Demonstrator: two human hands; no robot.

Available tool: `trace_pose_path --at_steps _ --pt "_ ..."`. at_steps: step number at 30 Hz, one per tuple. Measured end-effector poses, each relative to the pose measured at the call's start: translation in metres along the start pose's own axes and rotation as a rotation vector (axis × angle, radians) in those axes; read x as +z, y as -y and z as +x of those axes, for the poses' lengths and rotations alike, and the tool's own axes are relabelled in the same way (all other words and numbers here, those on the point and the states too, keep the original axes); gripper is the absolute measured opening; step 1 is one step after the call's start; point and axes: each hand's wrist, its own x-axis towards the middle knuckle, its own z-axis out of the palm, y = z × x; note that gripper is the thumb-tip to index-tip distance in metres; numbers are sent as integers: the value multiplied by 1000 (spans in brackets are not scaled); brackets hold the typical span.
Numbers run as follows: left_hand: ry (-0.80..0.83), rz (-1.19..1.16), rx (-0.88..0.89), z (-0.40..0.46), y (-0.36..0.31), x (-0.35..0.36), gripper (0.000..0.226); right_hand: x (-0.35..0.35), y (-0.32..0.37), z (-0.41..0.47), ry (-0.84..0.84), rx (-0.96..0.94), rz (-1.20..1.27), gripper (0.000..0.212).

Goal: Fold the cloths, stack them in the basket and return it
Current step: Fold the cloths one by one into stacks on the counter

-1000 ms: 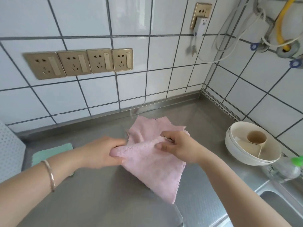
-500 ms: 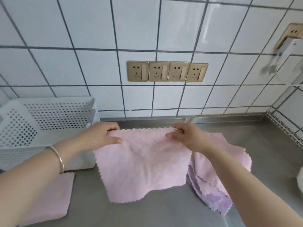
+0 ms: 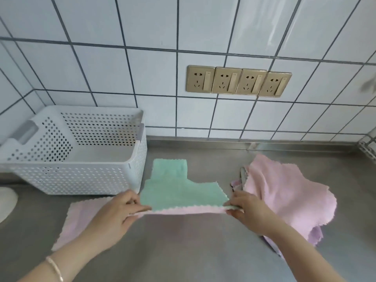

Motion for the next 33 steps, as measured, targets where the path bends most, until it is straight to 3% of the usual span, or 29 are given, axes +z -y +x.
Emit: trace_pose_path --at_steps 2,8,10,16,19,21,25,28,33 --pt "117 4 -36 -21 11 31 37 38 -13 -9 105 52 -40 25" --pt "423 -71 -60 -61 29 88 28 110 -23 -39 473 212 -169 27" --pt "442 -68 -79 -66 28 93 24 111 -21 -47 563 258 -145 17" --pt "549 159 -89 -71 49 108 45 123 -32 -51 698 523 -50 32" --pt "679 63 -175 -58 38 96 31 111 -28 -48 742 470 -59 29" --pt "701 -19 -262 -48 36 89 35 101 -27 -44 680 456 -14 39" --pt "581 -120 -399 -32 45 87 37 100 -34 -31 424 514 217 48" --pt "470 -171 -496 -23 50 91 28 104 -34 -21 277 557 353 35" --pt "296 -258 -632 -8 50 99 38 114 -30 4 94 622 421 24"
